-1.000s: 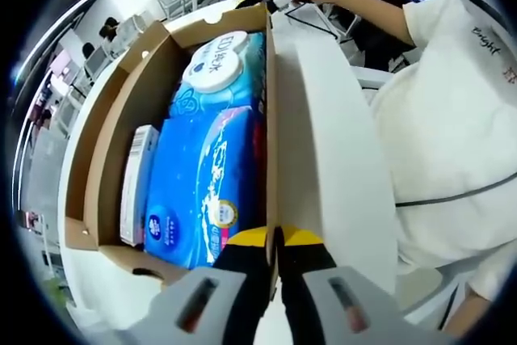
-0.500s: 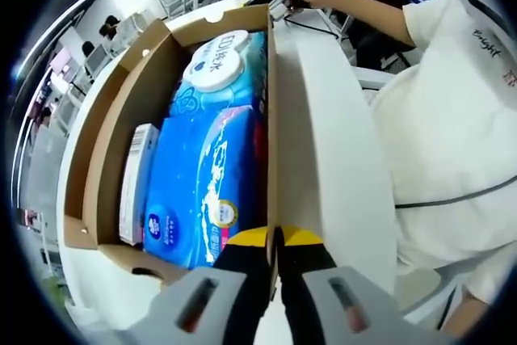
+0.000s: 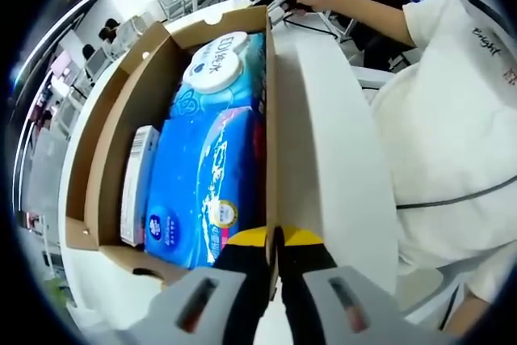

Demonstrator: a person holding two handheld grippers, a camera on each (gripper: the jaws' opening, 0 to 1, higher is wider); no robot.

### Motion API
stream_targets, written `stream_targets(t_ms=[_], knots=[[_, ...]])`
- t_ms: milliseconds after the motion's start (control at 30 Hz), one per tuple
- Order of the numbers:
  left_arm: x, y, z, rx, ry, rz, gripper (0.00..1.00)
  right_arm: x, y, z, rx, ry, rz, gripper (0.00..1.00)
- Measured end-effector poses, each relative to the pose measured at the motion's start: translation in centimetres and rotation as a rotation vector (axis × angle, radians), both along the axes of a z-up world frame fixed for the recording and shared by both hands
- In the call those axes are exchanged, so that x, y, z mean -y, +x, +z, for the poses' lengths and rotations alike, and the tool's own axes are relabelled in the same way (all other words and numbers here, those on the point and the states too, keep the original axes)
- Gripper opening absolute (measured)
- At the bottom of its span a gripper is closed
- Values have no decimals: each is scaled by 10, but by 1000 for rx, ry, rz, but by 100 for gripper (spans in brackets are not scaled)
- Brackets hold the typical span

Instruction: Operate the shoe box by opening the lid, removing the specified soft item, and placing it in the target area until the item is outside and the box remains undamaged.

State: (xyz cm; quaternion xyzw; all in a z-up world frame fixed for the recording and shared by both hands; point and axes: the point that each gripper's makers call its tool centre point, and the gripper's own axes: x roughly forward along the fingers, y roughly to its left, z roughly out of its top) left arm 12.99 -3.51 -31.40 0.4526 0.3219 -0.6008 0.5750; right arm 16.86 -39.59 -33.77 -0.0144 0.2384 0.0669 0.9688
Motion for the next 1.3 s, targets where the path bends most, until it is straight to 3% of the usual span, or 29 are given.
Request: stream_targets(t_ms=[433,1300], knots=[[-1,1,-2,-25,19,7,2,-13,-3,0,13,0,43,70],[-4,6,-3,-20,0,13,2,-35,-13,-1,13,4,87,71]])
